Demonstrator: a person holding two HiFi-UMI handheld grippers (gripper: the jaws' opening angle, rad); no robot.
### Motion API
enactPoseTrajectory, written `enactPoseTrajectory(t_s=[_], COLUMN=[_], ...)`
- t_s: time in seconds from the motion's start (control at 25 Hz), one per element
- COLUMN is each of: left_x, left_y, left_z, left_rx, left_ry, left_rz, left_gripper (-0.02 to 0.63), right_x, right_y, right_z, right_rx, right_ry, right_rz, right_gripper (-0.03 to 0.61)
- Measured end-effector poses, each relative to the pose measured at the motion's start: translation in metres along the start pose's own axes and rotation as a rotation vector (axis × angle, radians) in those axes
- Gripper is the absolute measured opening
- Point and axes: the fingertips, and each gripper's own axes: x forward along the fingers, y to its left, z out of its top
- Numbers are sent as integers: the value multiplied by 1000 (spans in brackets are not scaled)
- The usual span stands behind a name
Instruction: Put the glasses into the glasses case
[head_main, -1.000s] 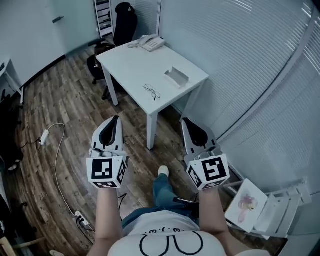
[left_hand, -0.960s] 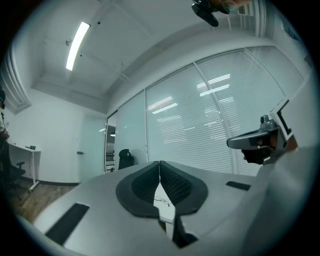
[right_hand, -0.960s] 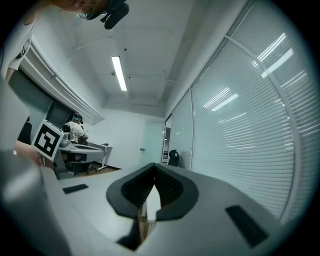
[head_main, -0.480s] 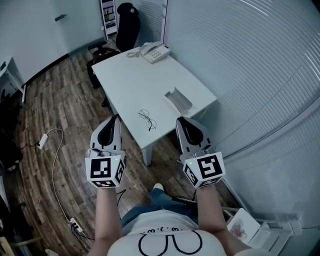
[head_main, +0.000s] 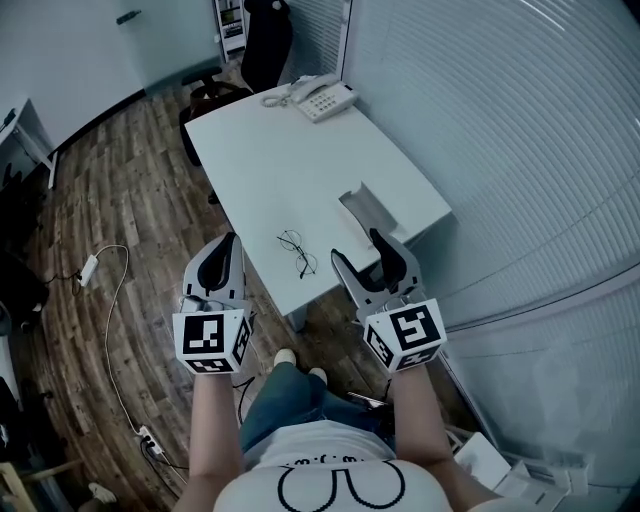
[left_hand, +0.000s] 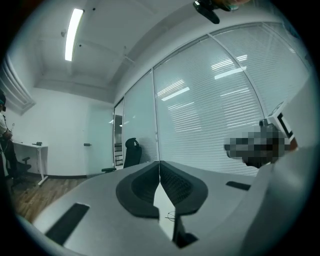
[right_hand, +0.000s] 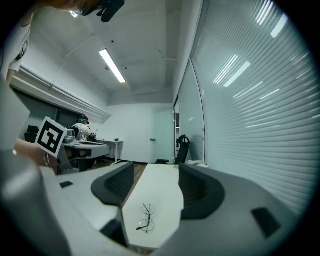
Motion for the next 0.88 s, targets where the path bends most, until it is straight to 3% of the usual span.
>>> enactPoseTrajectory(t_s=[0.36, 0.64, 0.88], left_x=[43, 78, 98], left_y=[42, 68, 86], left_z=[-67, -128, -148], left_rx=[-63, -117, -129], left_ry=[130, 244, 280], left_rz=[17, -24, -27], left_gripper=[18, 17, 17], right_x=[76, 133, 159], right_y=[11, 23, 26], right_z=[-101, -174, -221], right_rx=[72, 106, 114], right_ry=[259, 449, 592], right_rz=[72, 115, 145], right_gripper=[268, 247, 167])
